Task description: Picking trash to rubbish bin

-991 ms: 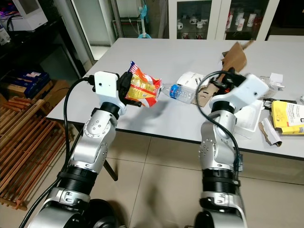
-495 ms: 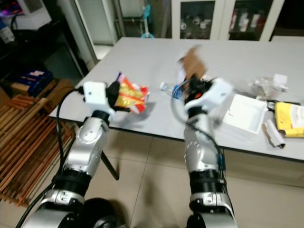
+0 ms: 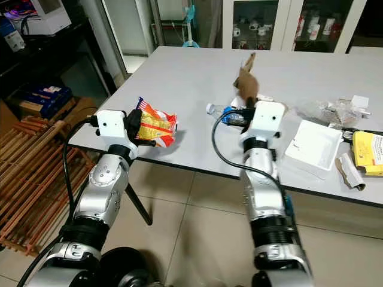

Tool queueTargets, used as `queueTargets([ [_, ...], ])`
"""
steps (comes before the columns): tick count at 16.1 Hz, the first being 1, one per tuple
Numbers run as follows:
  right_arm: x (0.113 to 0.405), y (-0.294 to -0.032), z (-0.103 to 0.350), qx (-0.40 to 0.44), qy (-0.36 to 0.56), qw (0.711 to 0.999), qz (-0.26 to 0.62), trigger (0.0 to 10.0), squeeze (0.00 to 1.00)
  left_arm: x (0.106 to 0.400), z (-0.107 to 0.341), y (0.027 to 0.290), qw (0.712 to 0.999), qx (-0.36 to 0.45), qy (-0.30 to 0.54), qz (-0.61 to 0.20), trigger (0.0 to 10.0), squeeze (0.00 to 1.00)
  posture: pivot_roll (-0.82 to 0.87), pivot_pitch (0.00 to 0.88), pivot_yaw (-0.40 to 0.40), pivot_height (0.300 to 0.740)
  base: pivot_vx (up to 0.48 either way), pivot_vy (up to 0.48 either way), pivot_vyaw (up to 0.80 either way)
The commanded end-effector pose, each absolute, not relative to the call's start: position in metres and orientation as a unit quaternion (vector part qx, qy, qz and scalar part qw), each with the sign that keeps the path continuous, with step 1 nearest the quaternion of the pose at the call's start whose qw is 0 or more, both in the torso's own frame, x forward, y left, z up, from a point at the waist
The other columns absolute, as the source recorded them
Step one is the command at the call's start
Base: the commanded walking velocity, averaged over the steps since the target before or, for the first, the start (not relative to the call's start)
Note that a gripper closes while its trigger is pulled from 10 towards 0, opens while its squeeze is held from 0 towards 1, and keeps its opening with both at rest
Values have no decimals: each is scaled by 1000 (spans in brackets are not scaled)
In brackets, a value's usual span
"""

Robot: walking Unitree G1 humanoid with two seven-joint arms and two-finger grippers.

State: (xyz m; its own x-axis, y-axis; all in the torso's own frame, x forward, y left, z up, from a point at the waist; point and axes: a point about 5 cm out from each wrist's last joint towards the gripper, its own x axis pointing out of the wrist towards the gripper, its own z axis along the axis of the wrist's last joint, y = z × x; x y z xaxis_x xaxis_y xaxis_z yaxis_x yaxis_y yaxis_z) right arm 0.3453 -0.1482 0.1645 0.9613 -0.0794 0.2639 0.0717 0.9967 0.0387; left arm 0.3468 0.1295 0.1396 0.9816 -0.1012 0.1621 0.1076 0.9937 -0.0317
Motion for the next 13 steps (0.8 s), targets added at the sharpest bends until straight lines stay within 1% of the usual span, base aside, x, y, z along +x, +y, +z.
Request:
queueTargets([
  [1, 344, -146, 165, 8, -143, 989, -39, 10000, 0, 347, 140, 131, 995, -16, -84, -50, 10000, 0, 30, 0, 107, 740, 0, 0, 0],
  [6, 343, -154, 166, -7, -151, 987, -63, 10000, 0, 347, 138, 130, 995, -1, -82, -54, 10000, 0, 25, 0, 116, 740, 0, 0, 0],
  [13, 345, -153, 163, -11, -135, 989, -60, 10000, 0, 348, 141, 126, 994, -4, -88, -59, 10000, 0, 27, 0, 114, 740, 0, 0, 0],
])
